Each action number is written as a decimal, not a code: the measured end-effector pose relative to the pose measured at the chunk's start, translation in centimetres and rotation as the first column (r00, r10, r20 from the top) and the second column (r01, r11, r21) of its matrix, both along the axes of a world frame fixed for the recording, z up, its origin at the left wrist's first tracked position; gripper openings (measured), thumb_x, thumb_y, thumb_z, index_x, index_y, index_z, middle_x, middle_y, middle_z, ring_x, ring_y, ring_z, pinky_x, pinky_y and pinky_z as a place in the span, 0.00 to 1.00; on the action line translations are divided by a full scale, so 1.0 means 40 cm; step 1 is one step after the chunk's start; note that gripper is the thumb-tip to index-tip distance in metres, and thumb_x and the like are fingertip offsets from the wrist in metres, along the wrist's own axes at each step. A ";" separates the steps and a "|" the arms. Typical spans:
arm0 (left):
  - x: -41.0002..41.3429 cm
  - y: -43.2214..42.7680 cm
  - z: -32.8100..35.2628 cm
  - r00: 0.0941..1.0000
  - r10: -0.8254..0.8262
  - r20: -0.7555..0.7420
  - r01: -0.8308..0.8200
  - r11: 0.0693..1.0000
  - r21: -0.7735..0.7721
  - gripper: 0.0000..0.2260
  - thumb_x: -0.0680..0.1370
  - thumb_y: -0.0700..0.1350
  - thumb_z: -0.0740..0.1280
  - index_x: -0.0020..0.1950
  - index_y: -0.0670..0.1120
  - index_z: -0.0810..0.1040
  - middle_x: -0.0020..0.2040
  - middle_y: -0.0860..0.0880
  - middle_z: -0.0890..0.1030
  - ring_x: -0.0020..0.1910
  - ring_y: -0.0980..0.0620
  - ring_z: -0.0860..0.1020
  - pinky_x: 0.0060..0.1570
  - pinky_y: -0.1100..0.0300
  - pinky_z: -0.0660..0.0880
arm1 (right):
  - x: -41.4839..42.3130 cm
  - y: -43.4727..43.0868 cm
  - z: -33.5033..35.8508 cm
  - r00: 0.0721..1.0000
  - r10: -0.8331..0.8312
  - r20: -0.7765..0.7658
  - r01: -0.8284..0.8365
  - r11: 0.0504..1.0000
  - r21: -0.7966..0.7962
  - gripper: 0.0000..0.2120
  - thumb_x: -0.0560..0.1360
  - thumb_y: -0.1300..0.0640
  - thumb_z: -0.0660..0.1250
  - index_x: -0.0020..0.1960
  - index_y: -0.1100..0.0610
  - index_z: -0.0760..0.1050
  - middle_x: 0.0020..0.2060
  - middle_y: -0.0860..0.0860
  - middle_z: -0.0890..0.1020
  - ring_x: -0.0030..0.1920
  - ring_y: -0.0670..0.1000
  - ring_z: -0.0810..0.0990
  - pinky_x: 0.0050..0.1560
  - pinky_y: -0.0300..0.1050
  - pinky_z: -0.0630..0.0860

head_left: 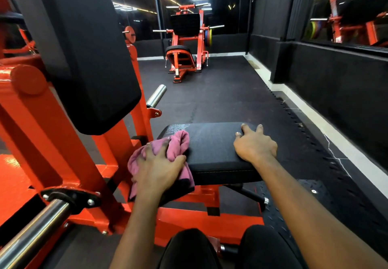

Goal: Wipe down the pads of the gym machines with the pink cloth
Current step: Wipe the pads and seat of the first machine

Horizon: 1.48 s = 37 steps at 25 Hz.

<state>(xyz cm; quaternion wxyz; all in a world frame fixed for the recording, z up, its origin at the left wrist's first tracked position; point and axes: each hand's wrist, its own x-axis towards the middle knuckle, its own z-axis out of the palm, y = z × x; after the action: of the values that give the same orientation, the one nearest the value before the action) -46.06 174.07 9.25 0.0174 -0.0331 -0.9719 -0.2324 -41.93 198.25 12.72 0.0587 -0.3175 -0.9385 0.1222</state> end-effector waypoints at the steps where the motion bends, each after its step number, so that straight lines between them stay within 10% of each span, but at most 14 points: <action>1: 0.013 0.008 0.001 0.998 0.031 -0.058 -0.032 0.999 -0.009 0.27 0.75 0.66 0.58 0.74 0.69 0.59 0.78 0.46 0.58 0.76 0.38 0.57 0.70 0.34 0.59 | 0.000 -0.001 -0.001 1.000 -0.005 -0.006 0.005 1.000 0.006 0.25 0.85 0.43 0.47 0.81 0.42 0.53 0.82 0.57 0.50 0.70 0.65 0.71 0.60 0.55 0.71; 7: -0.199 0.144 0.088 0.977 -0.154 -0.146 0.108 0.953 -0.282 0.21 0.78 0.49 0.60 0.71 0.60 0.70 0.70 0.42 0.70 0.70 0.38 0.64 0.68 0.42 0.59 | -0.005 -0.003 -0.013 0.997 -0.035 -0.070 0.037 0.999 0.029 0.24 0.84 0.43 0.50 0.79 0.42 0.60 0.81 0.57 0.56 0.67 0.66 0.74 0.59 0.55 0.72; 11: -0.258 0.195 0.079 0.922 -0.381 -0.074 0.355 0.905 -0.234 0.22 0.80 0.65 0.55 0.74 0.72 0.59 0.79 0.48 0.58 0.78 0.42 0.54 0.71 0.32 0.46 | -0.010 0.003 -0.017 0.991 -0.048 -0.128 0.051 0.999 0.017 0.20 0.82 0.44 0.53 0.72 0.45 0.68 0.74 0.58 0.66 0.62 0.66 0.76 0.53 0.54 0.70; 15: -0.272 0.094 0.032 0.980 -0.189 0.068 0.200 0.951 -0.236 0.34 0.72 0.76 0.54 0.76 0.70 0.54 0.82 0.50 0.52 0.79 0.40 0.52 0.75 0.35 0.47 | -0.003 -0.002 -0.023 0.989 -0.072 -0.129 0.073 0.997 0.004 0.21 0.83 0.43 0.52 0.76 0.42 0.65 0.79 0.55 0.61 0.65 0.66 0.75 0.58 0.55 0.72; 19: -0.367 0.069 0.060 0.960 -0.179 0.216 0.141 0.973 0.181 0.23 0.76 0.58 0.64 0.71 0.57 0.72 0.70 0.45 0.74 0.62 0.45 0.76 0.59 0.56 0.72 | -0.003 -0.003 -0.019 0.989 -0.070 -0.133 0.071 0.997 0.000 0.22 0.83 0.43 0.52 0.77 0.41 0.63 0.80 0.55 0.59 0.67 0.66 0.74 0.62 0.56 0.72; 23: -0.320 0.046 0.071 0.907 -0.381 0.179 0.218 0.789 0.574 0.20 0.80 0.39 0.61 0.70 0.53 0.71 0.63 0.55 0.75 0.58 0.54 0.73 0.48 0.69 0.73 | 0.002 -0.007 -0.012 0.988 -0.076 -0.137 0.077 0.997 0.002 0.21 0.83 0.44 0.52 0.76 0.41 0.65 0.78 0.56 0.62 0.66 0.65 0.75 0.58 0.55 0.72; 27: -0.265 -0.007 0.022 0.971 -0.235 0.032 0.233 0.971 0.053 0.24 0.74 0.59 0.62 0.70 0.69 0.66 0.69 0.51 0.75 0.68 0.44 0.73 0.69 0.50 0.69 | -0.006 -0.019 -0.016 0.994 -0.076 -0.083 0.081 0.995 0.054 0.23 0.84 0.44 0.49 0.78 0.41 0.60 0.80 0.57 0.57 0.66 0.67 0.75 0.58 0.55 0.72; 32: -0.292 0.131 0.085 0.890 -0.450 0.069 0.449 0.845 -0.292 0.25 0.78 0.64 0.55 0.75 0.64 0.62 0.79 0.53 0.62 0.77 0.42 0.61 0.75 0.42 0.54 | -0.010 -0.022 -0.021 0.995 -0.077 -0.069 0.082 0.994 0.071 0.23 0.84 0.44 0.49 0.79 0.42 0.59 0.81 0.58 0.56 0.66 0.68 0.74 0.60 0.56 0.72; 37: -0.333 0.134 0.111 0.825 -0.557 0.097 0.530 0.822 0.207 0.16 0.80 0.53 0.64 0.68 0.63 0.74 0.64 0.59 0.78 0.61 0.58 0.75 0.64 0.64 0.68 | -0.004 -0.005 -0.013 0.987 -0.085 -0.140 0.092 0.995 0.041 0.21 0.83 0.44 0.53 0.75 0.40 0.66 0.78 0.56 0.63 0.67 0.65 0.74 0.63 0.55 0.71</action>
<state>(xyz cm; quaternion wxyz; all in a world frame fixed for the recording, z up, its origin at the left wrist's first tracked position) -59.38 179.43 13.68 -0.1218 -0.2898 -0.8966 -0.3118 -42.09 198.06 12.19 0.1362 -0.3481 -0.9198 0.1190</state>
